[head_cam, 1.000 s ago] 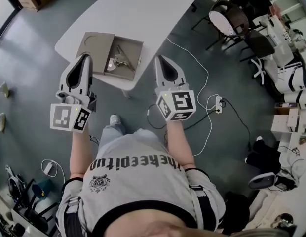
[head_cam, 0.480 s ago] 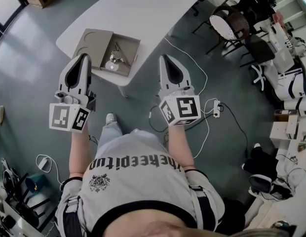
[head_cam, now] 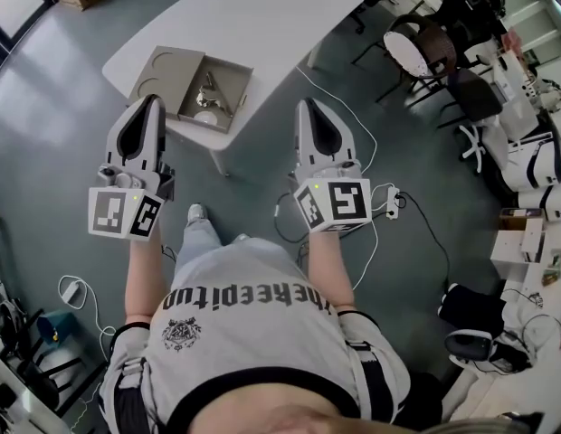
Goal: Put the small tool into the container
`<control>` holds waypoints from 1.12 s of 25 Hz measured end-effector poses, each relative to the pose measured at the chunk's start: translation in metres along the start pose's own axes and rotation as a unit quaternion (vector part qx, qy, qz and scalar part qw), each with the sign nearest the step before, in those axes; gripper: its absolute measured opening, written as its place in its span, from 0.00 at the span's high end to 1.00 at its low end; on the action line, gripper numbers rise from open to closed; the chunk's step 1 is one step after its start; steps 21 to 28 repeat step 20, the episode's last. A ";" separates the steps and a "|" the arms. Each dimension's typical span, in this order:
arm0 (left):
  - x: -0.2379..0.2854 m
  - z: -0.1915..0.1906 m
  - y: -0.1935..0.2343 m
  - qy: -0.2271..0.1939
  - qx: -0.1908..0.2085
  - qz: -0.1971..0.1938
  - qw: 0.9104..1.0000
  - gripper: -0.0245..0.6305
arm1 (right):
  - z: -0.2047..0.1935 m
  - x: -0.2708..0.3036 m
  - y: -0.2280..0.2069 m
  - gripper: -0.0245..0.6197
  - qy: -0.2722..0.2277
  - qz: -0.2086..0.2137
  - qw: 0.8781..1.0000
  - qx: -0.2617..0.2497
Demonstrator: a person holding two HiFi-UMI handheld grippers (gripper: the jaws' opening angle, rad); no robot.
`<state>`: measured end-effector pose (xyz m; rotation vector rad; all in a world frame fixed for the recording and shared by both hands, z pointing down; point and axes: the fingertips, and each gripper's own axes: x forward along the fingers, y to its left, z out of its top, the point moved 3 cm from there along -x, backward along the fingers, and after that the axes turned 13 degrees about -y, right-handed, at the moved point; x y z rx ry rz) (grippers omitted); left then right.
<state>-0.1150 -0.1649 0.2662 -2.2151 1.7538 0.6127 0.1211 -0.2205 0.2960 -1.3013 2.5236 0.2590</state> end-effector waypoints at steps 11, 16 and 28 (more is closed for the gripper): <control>-0.013 -0.004 -0.017 0.000 -0.001 0.012 1.000 0.94 | 0.000 -0.016 -0.005 0.97 -0.002 0.009 1.000 0.006; -0.010 -0.001 -0.022 -0.002 0.001 0.013 1.000 0.94 | 0.003 -0.016 -0.009 0.97 -0.004 0.009 1.000 0.009; -0.009 -0.001 -0.022 0.000 0.000 0.014 1.000 0.94 | 0.004 -0.015 -0.008 0.97 -0.002 0.008 1.000 0.009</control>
